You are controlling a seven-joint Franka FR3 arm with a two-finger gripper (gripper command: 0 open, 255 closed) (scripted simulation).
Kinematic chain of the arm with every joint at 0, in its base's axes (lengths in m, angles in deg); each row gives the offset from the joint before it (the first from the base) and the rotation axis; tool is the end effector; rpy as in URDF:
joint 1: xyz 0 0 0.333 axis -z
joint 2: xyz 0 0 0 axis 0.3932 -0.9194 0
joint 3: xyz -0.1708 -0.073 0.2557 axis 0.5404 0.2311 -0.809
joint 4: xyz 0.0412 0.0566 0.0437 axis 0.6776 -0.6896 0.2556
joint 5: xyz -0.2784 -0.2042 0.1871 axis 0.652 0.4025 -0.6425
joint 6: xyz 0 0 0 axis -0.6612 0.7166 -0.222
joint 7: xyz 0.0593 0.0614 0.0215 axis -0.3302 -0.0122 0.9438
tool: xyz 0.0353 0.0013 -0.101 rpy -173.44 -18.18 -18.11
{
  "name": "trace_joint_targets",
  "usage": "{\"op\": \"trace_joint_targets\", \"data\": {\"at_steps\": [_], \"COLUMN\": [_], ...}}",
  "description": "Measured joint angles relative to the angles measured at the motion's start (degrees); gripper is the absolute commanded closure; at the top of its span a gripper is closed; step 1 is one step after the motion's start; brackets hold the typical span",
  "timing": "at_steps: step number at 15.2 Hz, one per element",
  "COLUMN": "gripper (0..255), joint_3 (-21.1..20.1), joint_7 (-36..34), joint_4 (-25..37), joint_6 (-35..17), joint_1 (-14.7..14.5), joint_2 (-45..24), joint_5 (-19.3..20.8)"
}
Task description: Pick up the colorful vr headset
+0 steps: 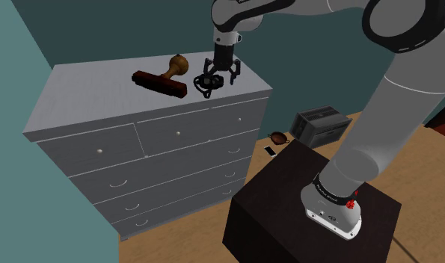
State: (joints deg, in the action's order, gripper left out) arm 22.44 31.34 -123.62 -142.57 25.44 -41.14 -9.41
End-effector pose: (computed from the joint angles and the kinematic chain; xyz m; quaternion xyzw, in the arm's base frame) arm 0.5731 0.0185 0.4481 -0.9600 0.2701 0.0598 0.0433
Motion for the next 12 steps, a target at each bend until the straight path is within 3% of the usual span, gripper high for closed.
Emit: {"op": "trace_joint_targets", "data": {"at_steps": [12], "gripper": [255], "joint_3": [0.0], "joint_7": [0.0], "joint_4": [0.4], "joint_6": [0.7], "joint_1": [0.0], "joint_2": [0.3], "joint_5": [0.0]}}
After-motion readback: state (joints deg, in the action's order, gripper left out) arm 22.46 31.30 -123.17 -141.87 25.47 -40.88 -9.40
